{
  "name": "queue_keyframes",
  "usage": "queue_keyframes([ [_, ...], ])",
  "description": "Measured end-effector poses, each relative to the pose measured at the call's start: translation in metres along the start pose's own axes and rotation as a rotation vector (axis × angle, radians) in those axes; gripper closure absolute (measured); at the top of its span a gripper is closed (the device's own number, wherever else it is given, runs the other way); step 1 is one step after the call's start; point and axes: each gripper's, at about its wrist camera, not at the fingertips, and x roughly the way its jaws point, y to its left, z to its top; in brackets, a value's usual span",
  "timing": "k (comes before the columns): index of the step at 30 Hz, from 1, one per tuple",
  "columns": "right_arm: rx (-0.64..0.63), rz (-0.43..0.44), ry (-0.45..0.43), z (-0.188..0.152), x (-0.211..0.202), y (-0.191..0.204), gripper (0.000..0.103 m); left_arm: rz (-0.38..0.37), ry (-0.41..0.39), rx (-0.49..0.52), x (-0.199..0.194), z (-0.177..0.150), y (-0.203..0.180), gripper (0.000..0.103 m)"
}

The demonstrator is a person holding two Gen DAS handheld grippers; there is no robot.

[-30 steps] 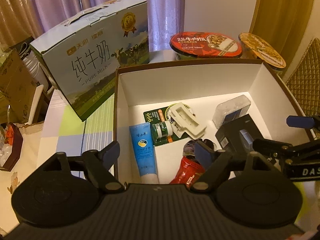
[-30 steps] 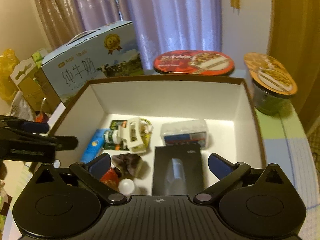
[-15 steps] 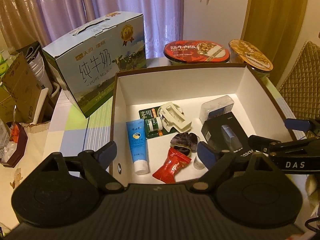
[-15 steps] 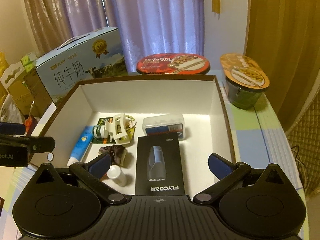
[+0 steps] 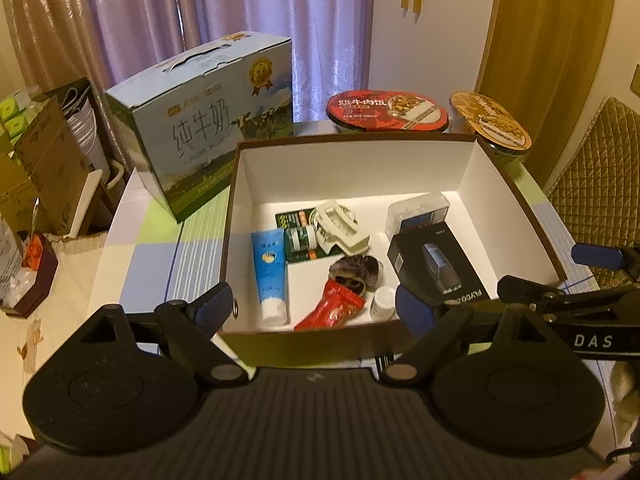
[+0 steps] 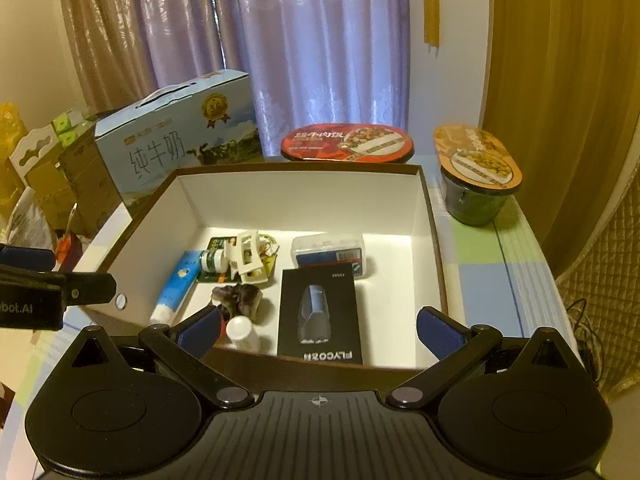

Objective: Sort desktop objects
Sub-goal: 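Withdraw both open tools from the box toward the table items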

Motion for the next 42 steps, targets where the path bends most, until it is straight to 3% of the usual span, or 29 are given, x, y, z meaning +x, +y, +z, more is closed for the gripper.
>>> queue_keyframes([
  [15,0.009,0.014,0.021,-0.034,-0.026,0.009,0.002,0.005,0.038,-0.04,-0.015,-0.058,-0.001,0.017],
  [27,0.036,0.016,0.06,-0.063,-0.03,0.001,0.002,0.028,0.033,-0.017,-0.013,-0.082,-0.009,0.008],
  [42,0.081,0.012,0.132,-0.092,-0.016,-0.008,0.002,0.036,0.136,-0.04,0.013,-0.111,-0.003,0.008],
])
